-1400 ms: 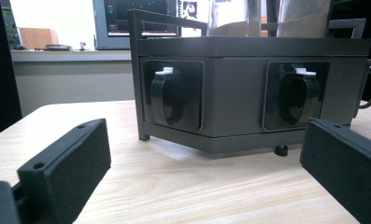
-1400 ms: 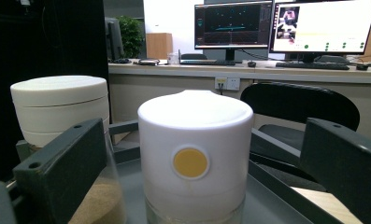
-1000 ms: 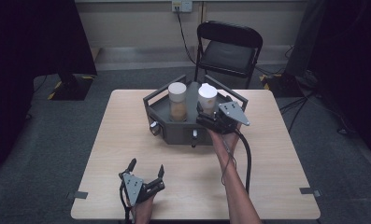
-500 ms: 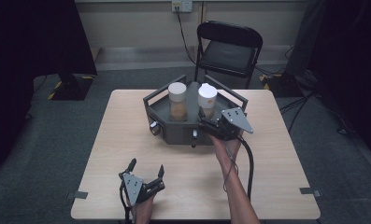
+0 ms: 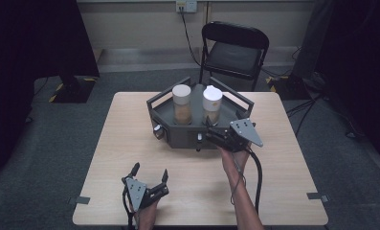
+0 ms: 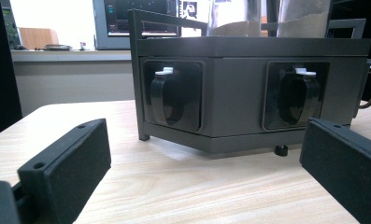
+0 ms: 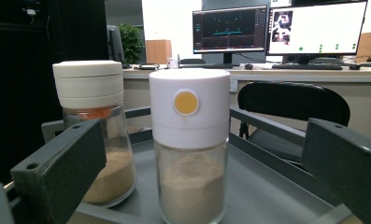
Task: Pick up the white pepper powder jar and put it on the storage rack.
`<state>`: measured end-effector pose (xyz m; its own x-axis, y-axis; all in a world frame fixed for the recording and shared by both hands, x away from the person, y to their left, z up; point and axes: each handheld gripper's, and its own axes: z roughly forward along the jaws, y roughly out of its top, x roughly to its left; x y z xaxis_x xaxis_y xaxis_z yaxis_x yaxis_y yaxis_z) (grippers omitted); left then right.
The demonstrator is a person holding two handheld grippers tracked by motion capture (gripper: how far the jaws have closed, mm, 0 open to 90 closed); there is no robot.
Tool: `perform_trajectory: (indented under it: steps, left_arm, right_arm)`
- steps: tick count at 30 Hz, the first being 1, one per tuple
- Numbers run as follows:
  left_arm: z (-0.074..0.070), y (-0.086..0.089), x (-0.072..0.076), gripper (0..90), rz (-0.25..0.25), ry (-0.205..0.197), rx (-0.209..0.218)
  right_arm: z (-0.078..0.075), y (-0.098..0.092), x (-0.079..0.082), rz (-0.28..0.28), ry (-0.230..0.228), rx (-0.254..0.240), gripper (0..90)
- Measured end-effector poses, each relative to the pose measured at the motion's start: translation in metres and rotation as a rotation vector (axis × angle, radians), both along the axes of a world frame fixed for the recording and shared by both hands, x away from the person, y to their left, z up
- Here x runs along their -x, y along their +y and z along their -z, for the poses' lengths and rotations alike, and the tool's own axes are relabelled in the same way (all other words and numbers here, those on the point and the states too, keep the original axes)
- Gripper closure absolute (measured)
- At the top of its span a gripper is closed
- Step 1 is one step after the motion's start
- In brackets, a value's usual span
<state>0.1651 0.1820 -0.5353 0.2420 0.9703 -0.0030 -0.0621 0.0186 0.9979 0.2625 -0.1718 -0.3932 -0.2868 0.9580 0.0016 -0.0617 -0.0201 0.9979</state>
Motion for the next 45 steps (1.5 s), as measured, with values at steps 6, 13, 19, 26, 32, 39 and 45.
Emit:
perform_trajectory:
  steps: [6,13,19,26,32,39,45]
  left_arm:
    - [0.0,0.0,0.0,1.3,0.0,0.0,-0.001]
    - [0.0,0.0,0.0,1.3,0.0,0.0,-0.001]
    - [0.0,0.0,0.0,1.3,0.0,0.0,-0.001]
    - [0.0,0.0,0.0,1.3,0.0,0.0,-0.001]
    - [0.0,0.0,0.0,1.3,0.0,0.0,-0.001]
    - [0.0,0.0,0.0,1.3,0.0,0.0,-0.001]
    - [0.0,0.0,0.0,1.3,0.0,0.0,-0.001]
  right_arm:
    - [0.003,-0.003,0.008,0.0,-0.008,0.002,0.0]
    - [0.006,-0.005,0.018,0.005,-0.012,-0.006,0.0]
    - [0.01,-0.005,0.027,0.013,-0.018,-0.005,0.0]
    - [0.011,-0.006,0.033,0.028,0.006,0.004,0.0]
    - [0.017,-0.007,0.04,0.041,0.003,-0.003,0.0]
    - [0.022,-0.006,0.048,0.055,0.0,0.008,0.0]
    - [0.028,-0.008,0.056,0.07,-0.005,0.005,0.0]
